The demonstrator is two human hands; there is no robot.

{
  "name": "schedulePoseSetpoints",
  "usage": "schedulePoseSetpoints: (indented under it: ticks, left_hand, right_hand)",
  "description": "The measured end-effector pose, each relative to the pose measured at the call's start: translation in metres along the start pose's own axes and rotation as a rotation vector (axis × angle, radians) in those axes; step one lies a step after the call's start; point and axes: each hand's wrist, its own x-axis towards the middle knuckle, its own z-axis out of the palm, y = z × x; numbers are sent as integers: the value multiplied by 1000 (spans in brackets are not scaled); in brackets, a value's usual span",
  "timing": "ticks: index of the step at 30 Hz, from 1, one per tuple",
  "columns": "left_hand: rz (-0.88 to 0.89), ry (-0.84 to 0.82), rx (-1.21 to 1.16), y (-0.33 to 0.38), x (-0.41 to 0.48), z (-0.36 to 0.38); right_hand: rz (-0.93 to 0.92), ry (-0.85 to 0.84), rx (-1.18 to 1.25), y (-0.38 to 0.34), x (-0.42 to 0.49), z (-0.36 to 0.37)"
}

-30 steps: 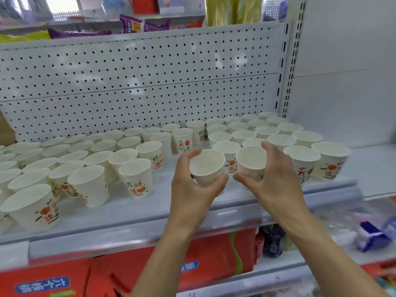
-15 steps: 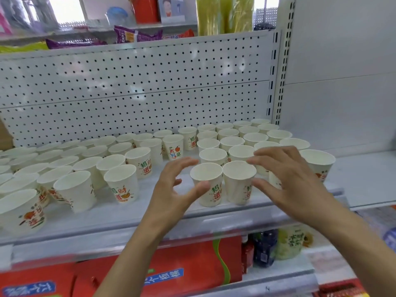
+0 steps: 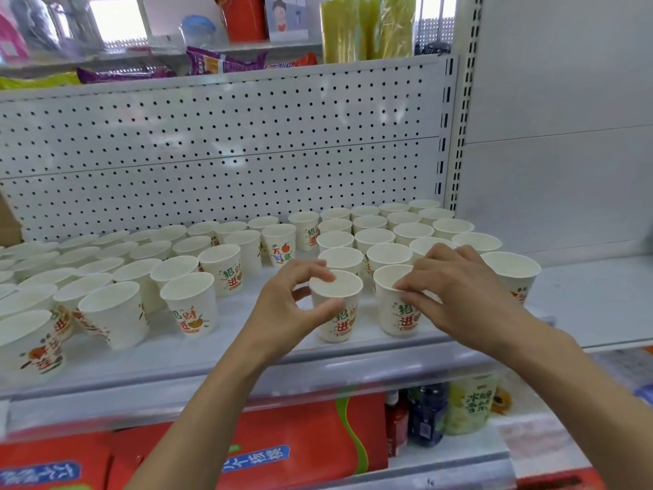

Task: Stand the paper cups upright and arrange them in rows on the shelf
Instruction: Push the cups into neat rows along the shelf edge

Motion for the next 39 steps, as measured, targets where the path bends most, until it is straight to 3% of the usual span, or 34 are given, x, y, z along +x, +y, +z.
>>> schedulePoseSetpoints:
  ticks: [10,27,39]
  left_hand:
    - [-171,56,91,-3,-8,17]
    - [-150,85,69,2,-5,38]
    - [-193,6,47,7,-6,42]
  right_hand:
    - [0,26,18,5,-4,5]
    - [3,-29,-64,8,-3,1]
    - [10,-56,-13,11,6,-6]
